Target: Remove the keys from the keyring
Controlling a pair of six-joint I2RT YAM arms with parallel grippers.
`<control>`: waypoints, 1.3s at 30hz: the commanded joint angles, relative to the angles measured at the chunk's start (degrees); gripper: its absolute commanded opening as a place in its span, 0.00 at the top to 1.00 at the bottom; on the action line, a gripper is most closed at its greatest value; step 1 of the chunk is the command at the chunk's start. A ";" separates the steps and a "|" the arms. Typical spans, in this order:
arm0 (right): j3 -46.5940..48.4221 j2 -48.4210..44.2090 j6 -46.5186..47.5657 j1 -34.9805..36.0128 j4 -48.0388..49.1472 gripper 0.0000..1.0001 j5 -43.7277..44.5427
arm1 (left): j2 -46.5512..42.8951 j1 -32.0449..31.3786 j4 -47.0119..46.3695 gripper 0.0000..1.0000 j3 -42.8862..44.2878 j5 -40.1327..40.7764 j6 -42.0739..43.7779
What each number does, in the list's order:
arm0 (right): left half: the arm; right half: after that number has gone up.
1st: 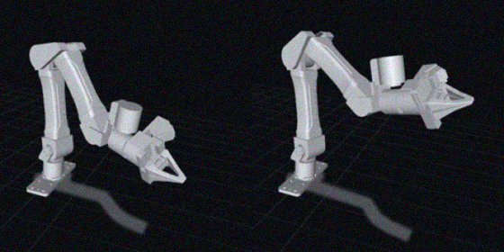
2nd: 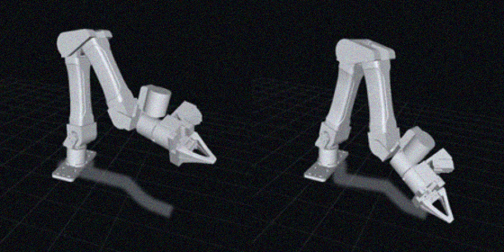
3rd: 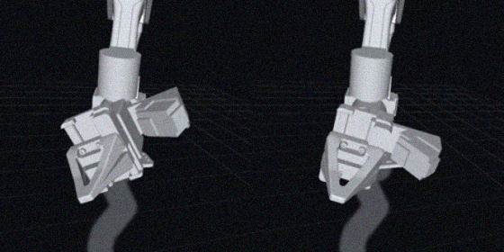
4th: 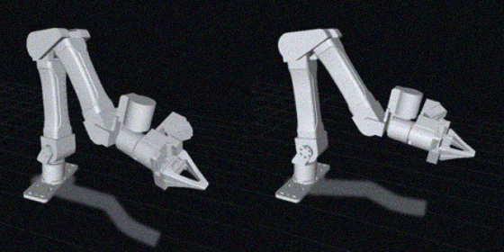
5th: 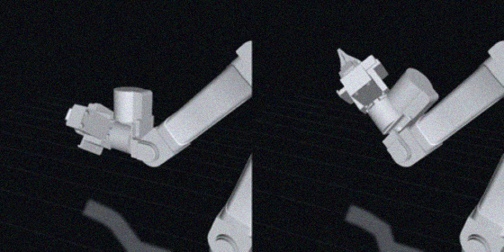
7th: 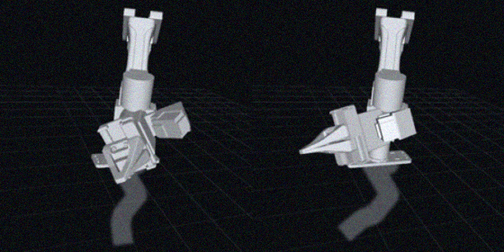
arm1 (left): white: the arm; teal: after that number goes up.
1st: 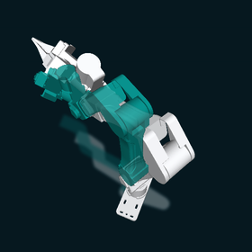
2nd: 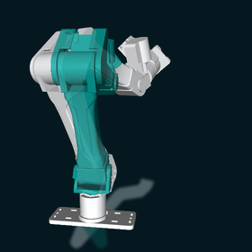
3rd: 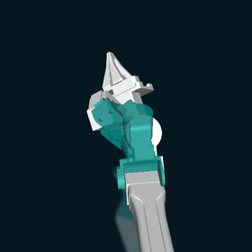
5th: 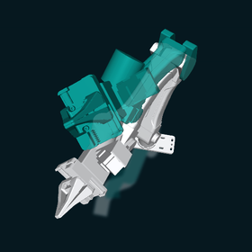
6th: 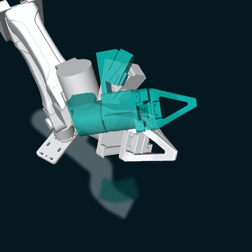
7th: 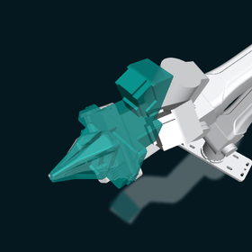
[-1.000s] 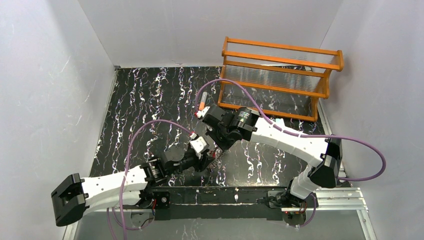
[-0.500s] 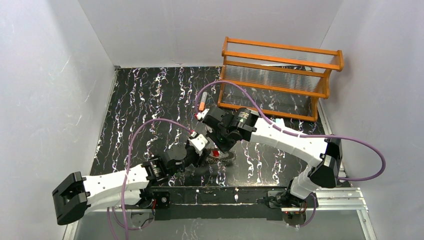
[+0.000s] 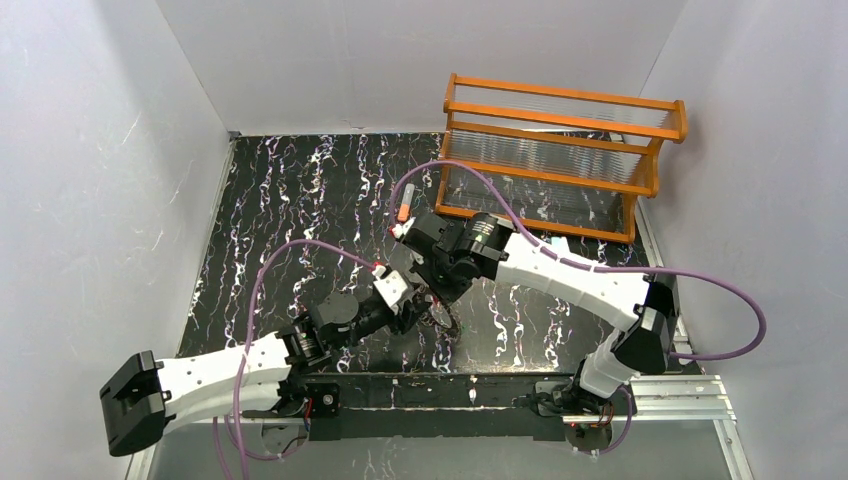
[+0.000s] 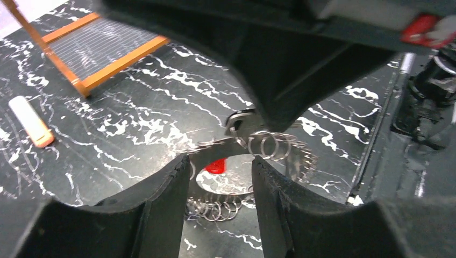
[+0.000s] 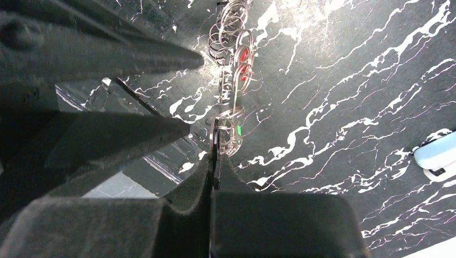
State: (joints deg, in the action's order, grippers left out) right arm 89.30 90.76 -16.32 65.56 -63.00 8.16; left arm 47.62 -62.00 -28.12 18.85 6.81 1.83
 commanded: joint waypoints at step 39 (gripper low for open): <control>6.66 0.16 -1.28 -1.43 -5.57 0.99 -0.92 | 9.64 -0.62 -19.25 1.00 -3.82 -5.17 -0.52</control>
State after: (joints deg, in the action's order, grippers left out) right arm 92.18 92.33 -17.85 64.82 -66.59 6.68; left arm 58.61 -62.35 -46.70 15.94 3.46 -1.04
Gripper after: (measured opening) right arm 0.035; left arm 0.018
